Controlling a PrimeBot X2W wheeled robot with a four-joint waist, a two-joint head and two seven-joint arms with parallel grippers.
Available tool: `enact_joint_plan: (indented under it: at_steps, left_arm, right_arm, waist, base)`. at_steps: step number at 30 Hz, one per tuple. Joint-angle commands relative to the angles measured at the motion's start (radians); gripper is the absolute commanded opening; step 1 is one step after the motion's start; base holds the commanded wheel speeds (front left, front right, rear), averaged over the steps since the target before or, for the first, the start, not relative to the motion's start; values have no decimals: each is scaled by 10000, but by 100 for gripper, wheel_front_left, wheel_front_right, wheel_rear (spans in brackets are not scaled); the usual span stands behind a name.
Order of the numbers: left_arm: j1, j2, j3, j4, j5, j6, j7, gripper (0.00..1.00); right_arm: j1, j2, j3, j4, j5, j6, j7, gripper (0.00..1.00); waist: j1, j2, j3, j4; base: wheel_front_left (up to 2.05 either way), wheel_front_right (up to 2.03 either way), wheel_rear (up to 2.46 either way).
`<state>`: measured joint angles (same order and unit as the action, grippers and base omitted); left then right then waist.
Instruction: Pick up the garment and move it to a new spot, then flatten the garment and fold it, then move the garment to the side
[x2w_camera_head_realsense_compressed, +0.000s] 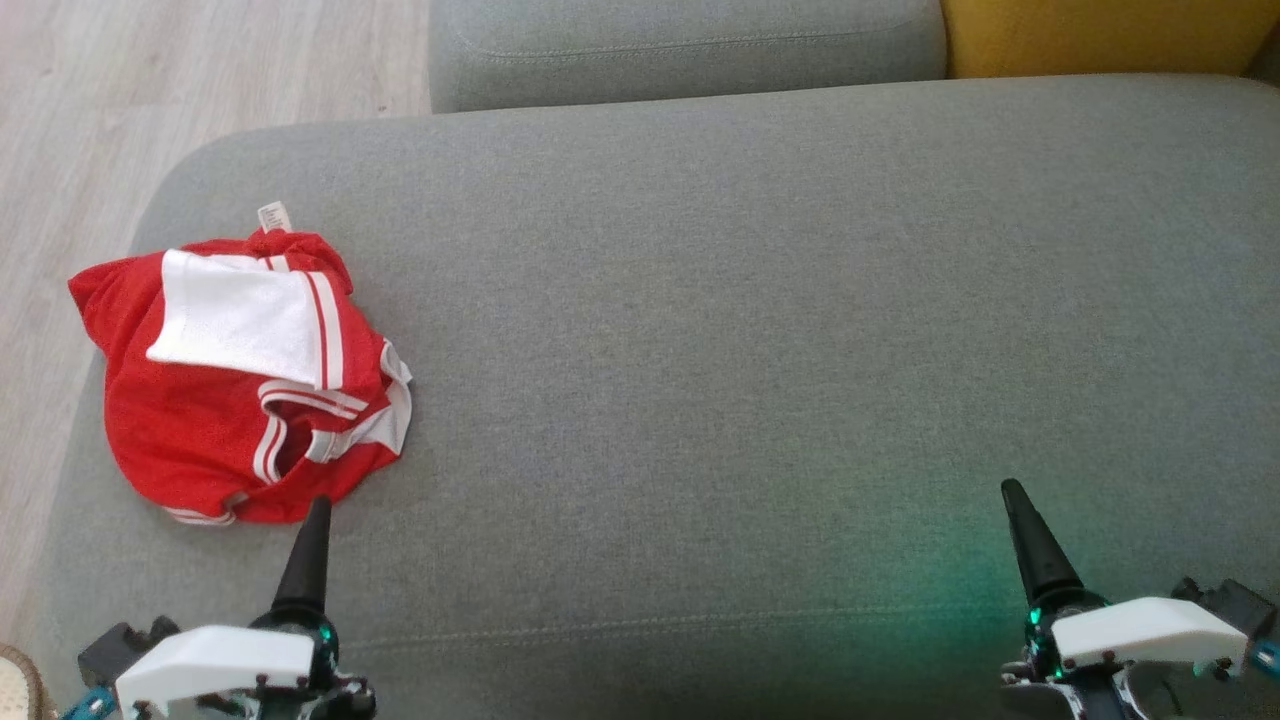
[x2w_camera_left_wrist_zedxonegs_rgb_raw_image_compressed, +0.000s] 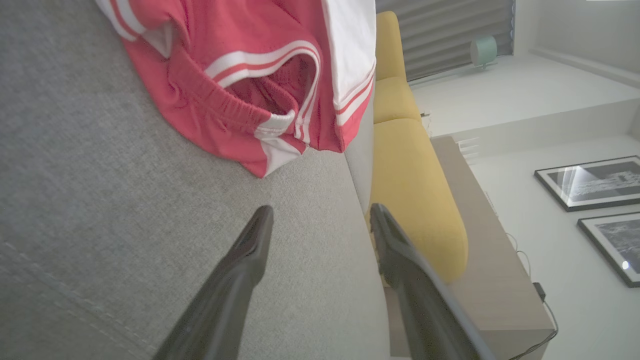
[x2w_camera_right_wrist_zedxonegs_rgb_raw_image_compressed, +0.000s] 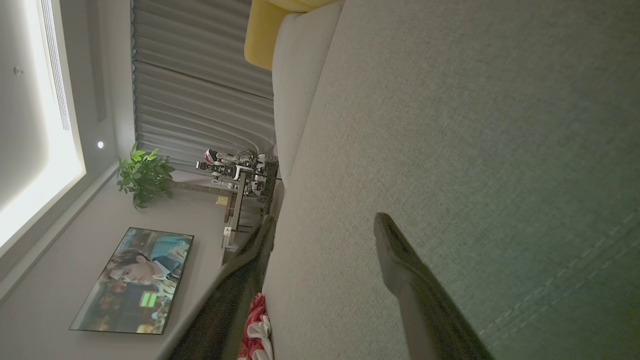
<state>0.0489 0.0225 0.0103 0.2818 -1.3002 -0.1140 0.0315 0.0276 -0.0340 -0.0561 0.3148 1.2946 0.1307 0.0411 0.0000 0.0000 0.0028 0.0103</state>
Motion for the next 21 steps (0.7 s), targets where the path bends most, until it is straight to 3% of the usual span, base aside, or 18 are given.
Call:
enact_joint_plan:
  at_steps: [1, 21]
  left_arm:
    - [-448, 93, 49, -421, 192, -26, -76, 100]
    - [-436, 444, -960, -1285, 3040, 761, -661, 100]
  right_arm:
    - [-487, -37, 73, -408, -189, 0, -124, 100]
    - [-513, -62, 716, -1026, -2940, 0, -718, 100]
  waist:
    - [0, 0, -1, 1]
    - [0, 0, -38, 79]
  base:
    - [0, 0, 0]
    - [0, 0, 0]
